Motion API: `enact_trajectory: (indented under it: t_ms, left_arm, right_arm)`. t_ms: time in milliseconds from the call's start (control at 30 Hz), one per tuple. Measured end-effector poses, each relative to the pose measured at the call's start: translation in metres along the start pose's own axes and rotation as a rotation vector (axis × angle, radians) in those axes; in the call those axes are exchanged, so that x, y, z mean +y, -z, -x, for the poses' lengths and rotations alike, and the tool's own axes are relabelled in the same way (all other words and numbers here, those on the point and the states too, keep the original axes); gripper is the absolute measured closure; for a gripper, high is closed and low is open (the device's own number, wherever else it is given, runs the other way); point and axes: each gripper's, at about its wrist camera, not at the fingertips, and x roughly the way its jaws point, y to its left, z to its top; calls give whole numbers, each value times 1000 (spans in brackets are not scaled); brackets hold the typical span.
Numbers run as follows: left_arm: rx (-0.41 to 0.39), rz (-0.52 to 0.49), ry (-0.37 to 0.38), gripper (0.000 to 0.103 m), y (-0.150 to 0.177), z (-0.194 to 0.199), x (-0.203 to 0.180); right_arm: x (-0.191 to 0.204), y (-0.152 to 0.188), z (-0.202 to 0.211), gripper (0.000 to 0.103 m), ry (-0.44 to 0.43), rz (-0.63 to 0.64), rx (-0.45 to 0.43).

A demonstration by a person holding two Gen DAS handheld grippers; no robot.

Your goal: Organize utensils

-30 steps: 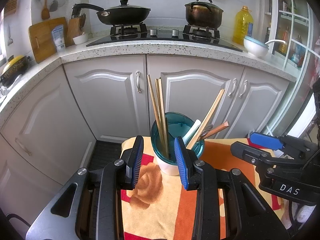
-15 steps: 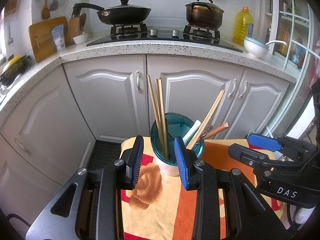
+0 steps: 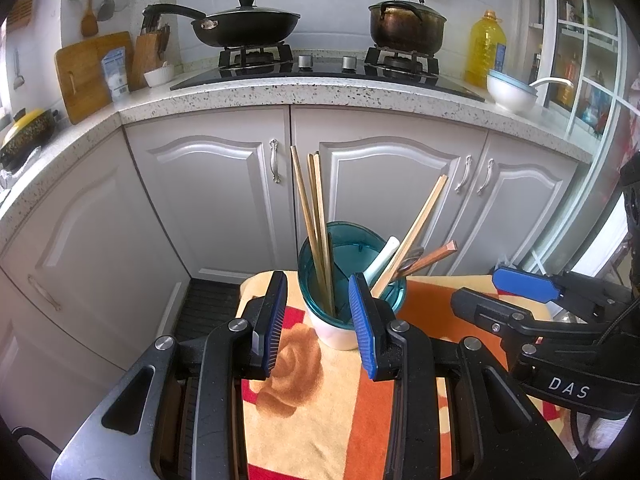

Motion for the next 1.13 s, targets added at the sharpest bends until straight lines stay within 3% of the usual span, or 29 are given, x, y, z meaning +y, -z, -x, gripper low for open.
enact_trajectory:
  t_ms: [1133]
  left_arm:
    - [5,-19,14,72,4,-9,-8]
  right_arm:
    - [-14,8,-1,45,8,-17,3]
